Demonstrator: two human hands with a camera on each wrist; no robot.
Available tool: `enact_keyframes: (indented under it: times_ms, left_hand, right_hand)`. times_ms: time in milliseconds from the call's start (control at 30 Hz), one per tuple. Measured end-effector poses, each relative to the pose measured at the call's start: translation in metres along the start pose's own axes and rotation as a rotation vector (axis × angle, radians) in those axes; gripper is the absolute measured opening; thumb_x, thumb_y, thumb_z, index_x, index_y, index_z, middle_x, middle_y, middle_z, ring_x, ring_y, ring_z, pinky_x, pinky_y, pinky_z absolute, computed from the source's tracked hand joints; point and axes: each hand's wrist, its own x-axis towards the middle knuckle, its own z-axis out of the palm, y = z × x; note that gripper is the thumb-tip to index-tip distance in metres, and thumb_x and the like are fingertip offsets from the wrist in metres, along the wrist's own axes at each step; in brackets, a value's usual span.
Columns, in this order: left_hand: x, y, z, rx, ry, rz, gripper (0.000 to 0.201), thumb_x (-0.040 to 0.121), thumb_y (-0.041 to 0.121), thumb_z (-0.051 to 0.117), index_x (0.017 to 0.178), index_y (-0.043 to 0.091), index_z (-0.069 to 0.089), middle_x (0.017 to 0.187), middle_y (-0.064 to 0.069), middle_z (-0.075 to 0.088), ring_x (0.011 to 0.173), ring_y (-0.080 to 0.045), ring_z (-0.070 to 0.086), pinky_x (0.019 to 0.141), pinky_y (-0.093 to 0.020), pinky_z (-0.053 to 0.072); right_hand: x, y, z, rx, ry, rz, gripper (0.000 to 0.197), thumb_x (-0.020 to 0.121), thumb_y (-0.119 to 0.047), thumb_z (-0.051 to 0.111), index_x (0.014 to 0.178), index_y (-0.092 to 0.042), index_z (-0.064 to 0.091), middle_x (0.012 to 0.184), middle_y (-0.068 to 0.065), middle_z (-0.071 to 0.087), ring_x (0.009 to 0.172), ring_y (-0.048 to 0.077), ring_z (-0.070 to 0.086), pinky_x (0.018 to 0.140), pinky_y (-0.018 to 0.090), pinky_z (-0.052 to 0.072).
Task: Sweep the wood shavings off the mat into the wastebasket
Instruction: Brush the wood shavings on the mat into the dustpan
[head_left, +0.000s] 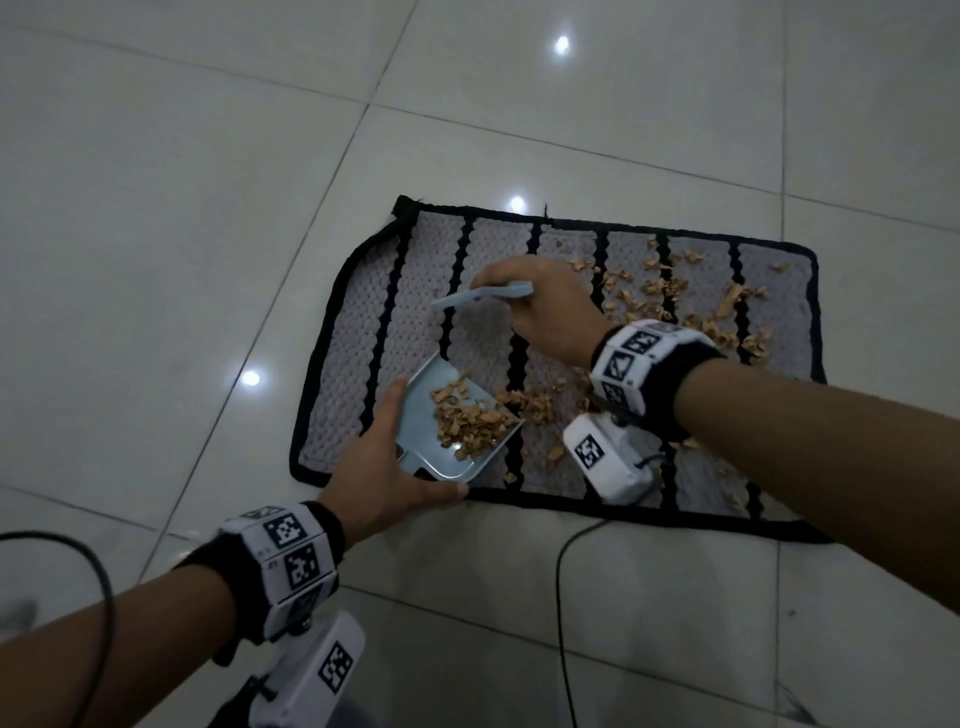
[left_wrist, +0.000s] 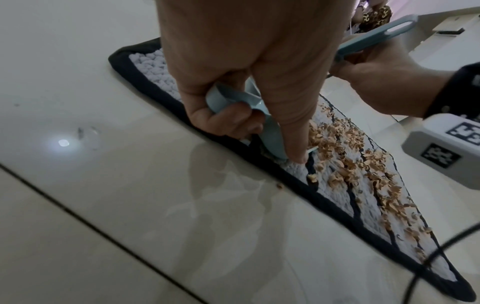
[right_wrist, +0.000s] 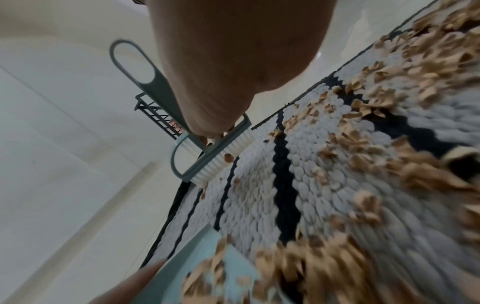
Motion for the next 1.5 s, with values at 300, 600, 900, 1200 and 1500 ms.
enact_keyframes:
  times_ms: [300, 600, 900, 1200, 1500]
  left_hand:
    - [0.001, -0.005, -0.001, -0.066, -0.012, -0.033, 0.128, 0.061, 0.028, 0.092, 0.155, 0.031, 0.006, 0.125, 0.030, 0.039, 0.118, 0.002, 0.040, 0.075, 0.010, 0.031]
    - [0.002, -0.007, -0.004, -0.054, -0.020, -0.028, 0.129, 0.060, 0.040, 0.092, 0.154, 0.037, 0.003, 0.137, 0.021, 0.044, 0.120, -0.001, 0.046, 0.081, 0.004, 0.035]
    - [0.001, -0.006, -0.005, -0.049, -0.009, -0.017, 0.129, 0.059, 0.037, 0.093, 0.154, 0.036, 0.006, 0.134, 0.022, 0.045, 0.121, 0.000, 0.046, 0.086, 0.002, 0.037]
    - [0.028, 0.012, -0.022, 0.244, -0.099, 0.025, 0.133, 0.055, 0.053, 0.090, 0.155, 0.036, 0.004, 0.138, 0.006, 0.052, 0.118, -0.017, 0.055, 0.091, -0.024, 0.045]
    - [0.045, 0.026, -0.029, 0.315, -0.172, 0.046, 0.132, 0.058, 0.044, 0.092, 0.156, 0.032, 0.004, 0.146, 0.003, 0.046, 0.124, -0.018, 0.052, 0.092, -0.023, 0.042]
  right_hand:
    - [-0.007, 0.028, -0.010, -0.070, -0.182, -0.036, 0.033, 0.071, 0.007, 0.058, 0.099, 0.000, 0.073, 0.103, 0.023, 0.070, 0.093, 0.039, 0.066, 0.079, 0.055, 0.055]
    - [-0.020, 0.033, -0.041, 0.061, -0.075, -0.030, 0.035, 0.069, 0.012, 0.050, 0.095, 0.000, 0.070, 0.101, 0.018, 0.070, 0.094, 0.035, 0.065, 0.077, 0.054, 0.056]
    - [0.001, 0.017, -0.008, 0.010, -0.214, -0.095, 0.031, 0.068, 0.002, 0.053, 0.091, 0.001, 0.073, 0.100, 0.022, 0.070, 0.094, 0.040, 0.065, 0.079, 0.058, 0.054]
    - [-0.035, 0.052, -0.057, 0.024, -0.047, 0.030, 0.027, 0.082, -0.008, 0.053, 0.101, -0.001, 0.071, 0.098, 0.015, 0.072, 0.086, 0.023, 0.066, 0.072, 0.035, 0.057]
    - [-0.003, 0.066, -0.046, -0.246, 0.181, 0.327, 0.022, 0.094, -0.002, 0.045, 0.098, 0.003, 0.066, 0.079, 0.017, 0.061, 0.069, 0.025, 0.053, 0.066, 0.027, 0.030]
